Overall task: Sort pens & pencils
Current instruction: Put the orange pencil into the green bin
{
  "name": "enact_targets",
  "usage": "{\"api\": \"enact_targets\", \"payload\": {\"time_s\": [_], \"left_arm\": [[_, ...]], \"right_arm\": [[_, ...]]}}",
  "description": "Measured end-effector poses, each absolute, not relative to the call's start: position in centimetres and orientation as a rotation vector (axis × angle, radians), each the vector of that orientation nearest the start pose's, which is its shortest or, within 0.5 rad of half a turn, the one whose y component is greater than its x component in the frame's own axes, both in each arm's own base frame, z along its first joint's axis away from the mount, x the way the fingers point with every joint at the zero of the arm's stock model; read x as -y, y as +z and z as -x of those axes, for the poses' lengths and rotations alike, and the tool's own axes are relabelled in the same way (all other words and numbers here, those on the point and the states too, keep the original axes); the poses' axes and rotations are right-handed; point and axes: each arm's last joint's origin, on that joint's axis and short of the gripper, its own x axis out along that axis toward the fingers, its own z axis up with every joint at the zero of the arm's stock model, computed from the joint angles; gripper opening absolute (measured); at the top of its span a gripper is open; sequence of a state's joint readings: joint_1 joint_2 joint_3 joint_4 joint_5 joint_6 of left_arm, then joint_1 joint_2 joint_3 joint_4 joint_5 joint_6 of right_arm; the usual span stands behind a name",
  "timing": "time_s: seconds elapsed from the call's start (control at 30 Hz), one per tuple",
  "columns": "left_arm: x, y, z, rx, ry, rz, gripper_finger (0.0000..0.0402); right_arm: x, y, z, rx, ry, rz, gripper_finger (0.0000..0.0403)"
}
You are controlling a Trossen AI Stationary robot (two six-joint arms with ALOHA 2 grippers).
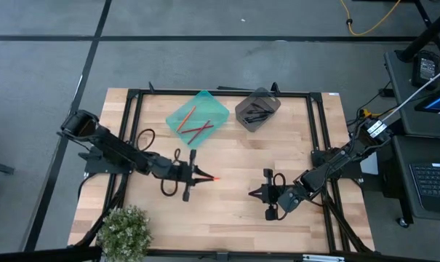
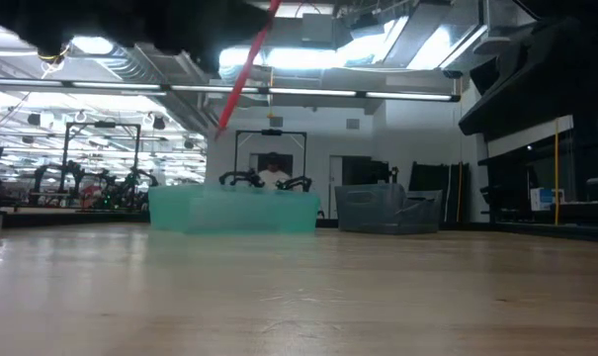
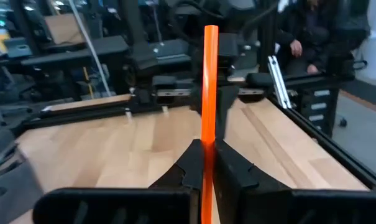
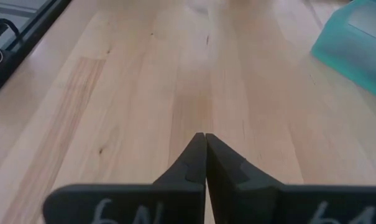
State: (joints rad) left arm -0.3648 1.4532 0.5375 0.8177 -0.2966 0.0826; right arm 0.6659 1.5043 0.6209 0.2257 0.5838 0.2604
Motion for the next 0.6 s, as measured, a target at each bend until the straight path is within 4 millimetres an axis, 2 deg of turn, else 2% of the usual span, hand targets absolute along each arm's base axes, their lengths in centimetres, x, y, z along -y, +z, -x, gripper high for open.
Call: {"api": "enact_targets", "payload": {"time_s": [0.23, 0.6], "left_arm": [[6.9, 18.5, -25.7, -0.068, 0.0, -0.102, 0.0014], [2.7, 18.4, -26.5, -0.076, 0.176, -0.077, 0.0014]], "right_arm": [[-15.9, 15.9, -22.8, -0.536, 0.009, 0.132, 0.0004], [-15.7, 15.9, -22.7, -0.538, -0.014, 0.146, 0.0004]]}}
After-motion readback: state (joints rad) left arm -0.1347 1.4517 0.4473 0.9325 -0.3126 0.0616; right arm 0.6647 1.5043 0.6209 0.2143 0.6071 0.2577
